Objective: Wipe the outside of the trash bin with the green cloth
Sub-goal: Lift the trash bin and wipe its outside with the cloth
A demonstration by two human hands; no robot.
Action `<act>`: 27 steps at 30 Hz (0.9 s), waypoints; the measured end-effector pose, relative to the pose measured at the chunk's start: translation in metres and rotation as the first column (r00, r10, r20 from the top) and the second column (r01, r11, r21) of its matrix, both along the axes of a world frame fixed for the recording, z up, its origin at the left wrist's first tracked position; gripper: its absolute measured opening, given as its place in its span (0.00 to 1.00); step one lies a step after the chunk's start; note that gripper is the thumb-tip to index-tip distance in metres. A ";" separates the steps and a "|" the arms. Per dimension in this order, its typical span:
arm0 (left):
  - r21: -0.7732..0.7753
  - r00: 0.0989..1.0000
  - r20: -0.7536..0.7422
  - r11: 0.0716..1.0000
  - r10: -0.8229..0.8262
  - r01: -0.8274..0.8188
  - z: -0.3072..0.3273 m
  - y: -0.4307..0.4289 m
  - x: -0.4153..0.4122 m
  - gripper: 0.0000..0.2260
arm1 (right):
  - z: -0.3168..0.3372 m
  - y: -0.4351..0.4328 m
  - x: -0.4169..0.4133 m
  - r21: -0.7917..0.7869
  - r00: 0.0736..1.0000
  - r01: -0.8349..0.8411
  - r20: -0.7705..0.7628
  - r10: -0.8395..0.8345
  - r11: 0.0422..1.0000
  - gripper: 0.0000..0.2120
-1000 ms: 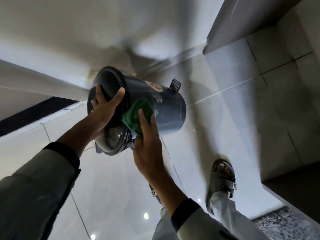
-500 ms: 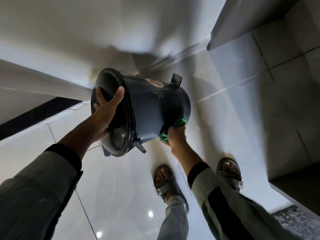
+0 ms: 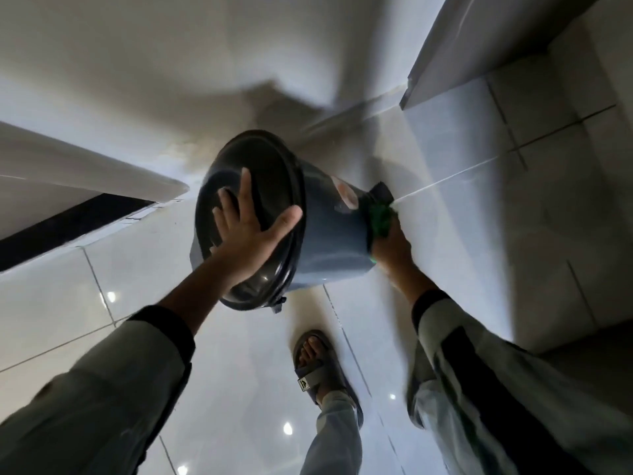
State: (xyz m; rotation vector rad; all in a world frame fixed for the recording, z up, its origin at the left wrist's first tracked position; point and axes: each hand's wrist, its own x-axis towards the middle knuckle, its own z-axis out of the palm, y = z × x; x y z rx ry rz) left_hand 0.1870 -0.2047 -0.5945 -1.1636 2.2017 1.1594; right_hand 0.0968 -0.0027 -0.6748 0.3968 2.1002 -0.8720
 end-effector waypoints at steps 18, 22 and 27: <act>-0.079 0.947 -0.038 0.946 -0.318 0.315 0.005 0.016 0.057 0.46 | 0.020 0.013 0.044 -0.092 0.967 -0.129 -0.232 0.105 0.987 0.30; -0.145 0.880 -0.080 0.879 -0.467 0.454 -0.004 0.027 0.076 0.49 | 0.013 0.026 0.037 -0.012 1.000 0.004 -0.022 -0.005 1.000 0.30; -0.180 0.889 -0.047 0.880 -0.455 0.440 -0.008 0.042 0.090 0.51 | 0.073 0.018 0.049 -0.282 0.938 -0.209 -0.327 0.110 0.937 0.30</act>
